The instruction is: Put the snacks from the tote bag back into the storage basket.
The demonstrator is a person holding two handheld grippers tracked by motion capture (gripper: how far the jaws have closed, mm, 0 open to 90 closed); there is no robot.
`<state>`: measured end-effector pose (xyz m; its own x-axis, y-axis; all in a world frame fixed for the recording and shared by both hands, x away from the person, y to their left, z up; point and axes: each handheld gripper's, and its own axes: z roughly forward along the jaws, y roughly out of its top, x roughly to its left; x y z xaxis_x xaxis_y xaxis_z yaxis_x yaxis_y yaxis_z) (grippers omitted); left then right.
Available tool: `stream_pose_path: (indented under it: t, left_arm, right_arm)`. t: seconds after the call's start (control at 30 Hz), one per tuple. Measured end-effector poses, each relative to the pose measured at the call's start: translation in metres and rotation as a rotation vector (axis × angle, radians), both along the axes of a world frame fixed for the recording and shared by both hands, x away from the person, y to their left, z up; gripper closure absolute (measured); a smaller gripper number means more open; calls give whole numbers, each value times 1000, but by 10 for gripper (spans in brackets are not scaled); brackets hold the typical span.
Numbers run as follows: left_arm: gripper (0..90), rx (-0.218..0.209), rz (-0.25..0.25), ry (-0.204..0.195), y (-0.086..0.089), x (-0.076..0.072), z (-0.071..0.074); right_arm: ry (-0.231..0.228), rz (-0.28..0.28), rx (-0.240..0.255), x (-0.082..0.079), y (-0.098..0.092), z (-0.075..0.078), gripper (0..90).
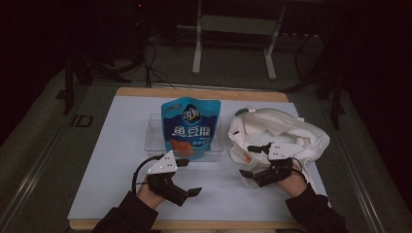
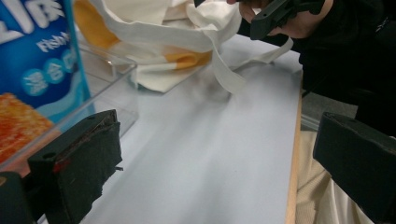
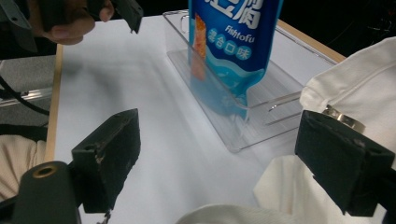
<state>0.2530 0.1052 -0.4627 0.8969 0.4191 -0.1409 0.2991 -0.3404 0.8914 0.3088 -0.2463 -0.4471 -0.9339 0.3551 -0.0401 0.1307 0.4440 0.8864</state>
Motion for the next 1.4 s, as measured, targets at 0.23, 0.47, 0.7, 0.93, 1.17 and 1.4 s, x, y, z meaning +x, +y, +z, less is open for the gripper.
stream_pose_path:
  t: [0.23, 0.47, 0.7, 0.93, 1.17, 1.4]
  left_arm:
    - [13, 23, -22, 9, -8, -2, -7]
    - [13, 48, -47, 19, -16, -4, -13]
    - [13, 73, -68, 16, -22, -6, -15]
    - [13, 88, -60, 12, -23, -6, -19]
    - [13, 113, -63, 9, -24, -7, -28]
    - [13, 112, -56, 22, -24, -6, -31]
  right_arm:
    - [-3, -4, -9, -9, -5, -4, 142]
    - [-7, -6, -28, -15, -13, -13, 140]
    - [-25, -30, -37, -20, -22, -16, 139]
    - [-24, -51, -53, -25, -29, -26, 138]
    - [-39, -69, -76, -26, -34, -30, 139]
    - [-40, -56, -52, -28, -33, -30, 139]
